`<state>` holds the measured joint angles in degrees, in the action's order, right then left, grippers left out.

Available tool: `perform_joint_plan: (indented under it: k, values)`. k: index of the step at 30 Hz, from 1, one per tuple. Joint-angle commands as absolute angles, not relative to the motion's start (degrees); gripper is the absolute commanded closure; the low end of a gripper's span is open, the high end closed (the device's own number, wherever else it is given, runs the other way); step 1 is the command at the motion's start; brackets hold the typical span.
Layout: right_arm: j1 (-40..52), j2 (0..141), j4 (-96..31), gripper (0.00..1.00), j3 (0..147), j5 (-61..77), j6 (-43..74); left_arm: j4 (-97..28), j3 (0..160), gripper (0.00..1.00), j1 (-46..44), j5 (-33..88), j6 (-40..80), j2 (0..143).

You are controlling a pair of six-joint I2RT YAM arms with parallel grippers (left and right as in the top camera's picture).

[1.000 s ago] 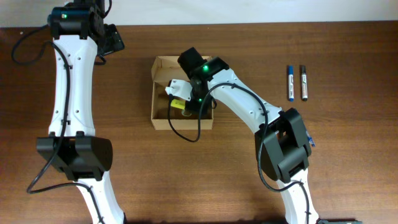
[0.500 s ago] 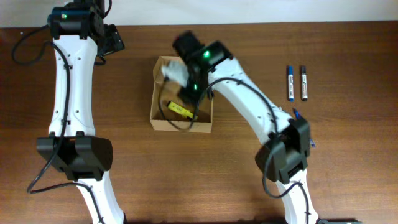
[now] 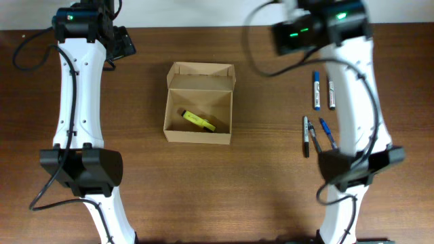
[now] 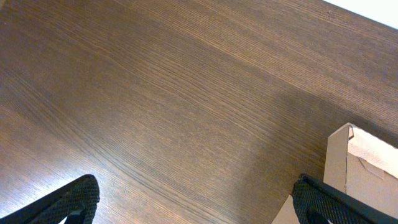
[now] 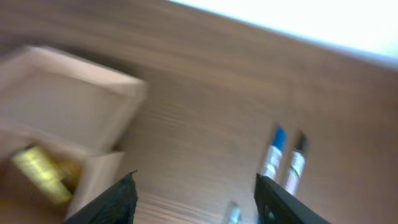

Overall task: Pack container
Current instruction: 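Move the right gripper back and grasp the blue-capped marker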

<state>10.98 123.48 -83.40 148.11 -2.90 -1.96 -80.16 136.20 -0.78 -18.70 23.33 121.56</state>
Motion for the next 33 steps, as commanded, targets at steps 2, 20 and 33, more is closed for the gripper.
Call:
perform_joint_plan:
  k: [2, 20, 33]
  values:
    - [2.7, 127.9, -82.3, 0.45, 141.4, 1.9, 2.1, -80.2, 137.1, 0.00, -0.7, -19.3, 22.6, 121.6]
    - [-5.6, 130.5, -63.6, 0.45, 113.3, 3.9, 3.5, -80.2, 137.1, 0.00, -0.7, -19.3, 22.6, 121.6]
    - [-6.4, 138.4, -61.6, 0.45, 113.3, 2.9, 3.5, -80.2, 137.1, 0.00, -0.7, -19.3, 22.6, 121.6]
